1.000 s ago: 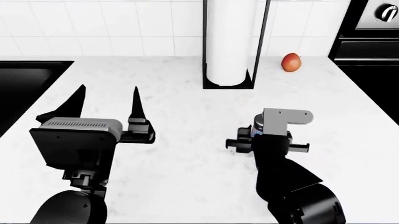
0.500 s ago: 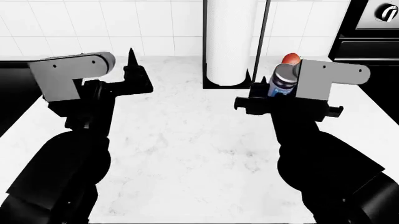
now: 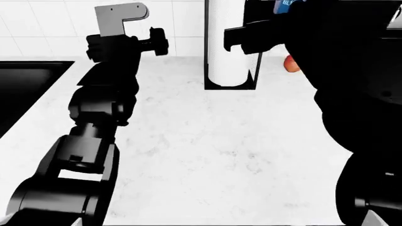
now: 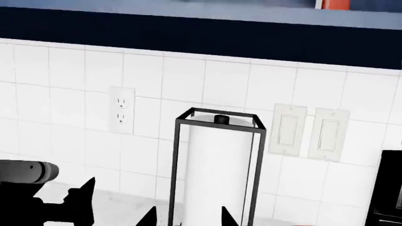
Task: Pick the jam and canned food from the counter and place them in the cabinets closest to them.
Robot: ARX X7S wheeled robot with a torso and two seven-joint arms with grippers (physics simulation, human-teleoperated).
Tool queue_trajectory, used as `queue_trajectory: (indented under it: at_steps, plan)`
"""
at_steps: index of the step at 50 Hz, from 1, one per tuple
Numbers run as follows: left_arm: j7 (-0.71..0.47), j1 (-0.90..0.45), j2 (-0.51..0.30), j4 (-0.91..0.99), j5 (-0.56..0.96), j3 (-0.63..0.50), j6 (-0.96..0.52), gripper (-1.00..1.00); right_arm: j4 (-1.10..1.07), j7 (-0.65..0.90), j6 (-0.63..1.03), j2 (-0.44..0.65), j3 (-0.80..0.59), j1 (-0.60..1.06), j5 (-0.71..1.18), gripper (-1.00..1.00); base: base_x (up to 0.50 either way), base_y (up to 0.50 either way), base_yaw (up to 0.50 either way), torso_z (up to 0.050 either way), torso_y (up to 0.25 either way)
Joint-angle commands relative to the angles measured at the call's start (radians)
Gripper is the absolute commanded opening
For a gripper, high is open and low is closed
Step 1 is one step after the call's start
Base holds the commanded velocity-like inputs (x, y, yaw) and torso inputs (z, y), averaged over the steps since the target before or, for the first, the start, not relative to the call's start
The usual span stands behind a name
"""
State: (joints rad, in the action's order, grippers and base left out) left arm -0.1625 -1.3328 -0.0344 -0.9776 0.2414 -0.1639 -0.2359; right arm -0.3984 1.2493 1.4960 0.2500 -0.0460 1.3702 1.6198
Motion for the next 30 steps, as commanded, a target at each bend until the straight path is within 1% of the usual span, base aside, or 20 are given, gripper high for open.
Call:
queue_trajectory:
  at_steps: [1,6,13,17,18,20,25,30]
  plan:
    - [0.057,-0.096,0.030,-0.331,-0.098,0.033,0.139,1.00,0.111,0.139,0.000,0.064,-0.079,0.249,0.226,-1.00,0.00,0.00,0.00,0.000,0.000]
    - [0.075,-0.083,0.032,-0.331,-0.123,0.070,0.158,1.00,0.092,0.034,-0.020,0.058,-0.037,0.271,0.117,-1.00,0.00,0.00,0.00,0.000,0.000]
    - [0.095,-0.044,0.030,-0.331,-0.151,0.120,0.177,1.00,0.061,-0.015,-0.039,0.063,-0.039,0.234,0.071,-1.00,0.00,0.00,0.00,0.000,0.001]
    - [0.111,-0.005,0.029,-0.331,-0.175,0.137,0.198,1.00,0.047,-0.039,-0.047,0.076,-0.038,0.215,0.049,-1.00,0.47,0.00,0.00,0.000,0.000]
    - [0.132,0.003,0.028,-0.331,-0.171,0.151,0.177,1.00,0.047,-0.040,-0.050,0.079,-0.038,0.214,0.050,-1.00,0.50,0.00,0.00,0.000,0.000]
    - [0.133,0.002,0.026,-0.331,-0.171,0.183,0.184,1.00,0.048,-0.038,-0.050,0.084,-0.043,0.214,0.059,-1.00,0.50,0.00,0.00,0.000,0.000]
    - [0.098,-0.027,0.032,-0.331,-0.202,0.168,0.175,1.00,0.052,-0.039,-0.057,0.095,-0.052,0.223,0.063,-1.00,0.50,0.00,0.00,0.000,0.000]
    - [0.091,-0.040,0.033,-0.331,-0.175,0.129,0.165,1.00,0.046,-0.031,-0.067,0.105,-0.057,0.227,0.078,-1.00,0.50,0.00,0.00,0.000,0.002]
